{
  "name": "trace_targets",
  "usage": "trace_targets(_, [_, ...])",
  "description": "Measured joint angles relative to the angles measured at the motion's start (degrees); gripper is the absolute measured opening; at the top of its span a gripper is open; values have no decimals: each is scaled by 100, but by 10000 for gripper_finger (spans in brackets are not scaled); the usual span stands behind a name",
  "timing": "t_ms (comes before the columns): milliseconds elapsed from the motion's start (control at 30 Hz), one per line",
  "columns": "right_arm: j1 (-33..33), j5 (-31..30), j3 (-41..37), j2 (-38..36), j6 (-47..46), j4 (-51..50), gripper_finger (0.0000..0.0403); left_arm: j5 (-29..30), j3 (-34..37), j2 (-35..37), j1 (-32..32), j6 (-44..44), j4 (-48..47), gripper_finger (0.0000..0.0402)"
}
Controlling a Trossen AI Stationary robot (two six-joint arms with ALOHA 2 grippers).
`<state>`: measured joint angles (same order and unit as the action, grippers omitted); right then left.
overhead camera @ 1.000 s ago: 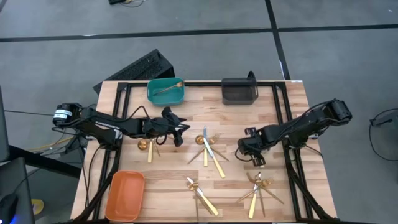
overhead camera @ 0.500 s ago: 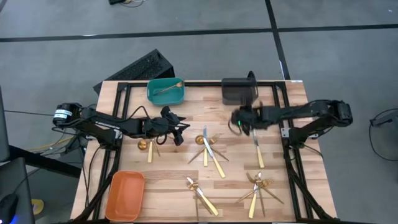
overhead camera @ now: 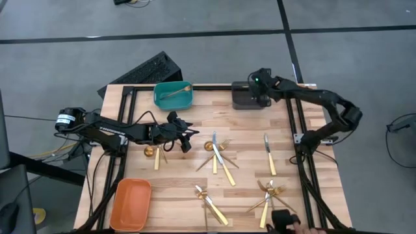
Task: Sort silverware by color (type)
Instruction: Put the gold spoon into the black bin
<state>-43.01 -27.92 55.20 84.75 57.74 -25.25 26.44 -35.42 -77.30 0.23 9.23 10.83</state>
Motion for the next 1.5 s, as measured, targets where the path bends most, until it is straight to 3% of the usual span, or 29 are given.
trace_targets(267, [76,-135,1,731,284,194,54,131,0,0,7,0,2,174])
trace_targets(467, [417,-985,2,1011,569,511,59,133,5,-124,7,15,16,174])
trace_targets(600, [579,-1036,2,1020,572,564,60,188,7,-405,7,77,156,174])
trace_targets(900, [945,-1104,2,1020,-523,817,67,183,6,-823,-17,21,1073,174])
trace_targets(1133, [1121,-1104,2,1020,-769,762,149,139,2,-761,-33,-205,1288,174])
trace_targets(1300, [1342,-1547,125,1018,-1829,737,216,239,4,-761,-80,-217,1292,174])
trace_targets(1367, [1489,-1855,268,1003,-2303,653,229,459,4,-759,-135,-290,1346,174])
trace_targets(1500, [1816,-1757,375,650,-3171,484,232,760,4,-722,-231,-343,1316,174])
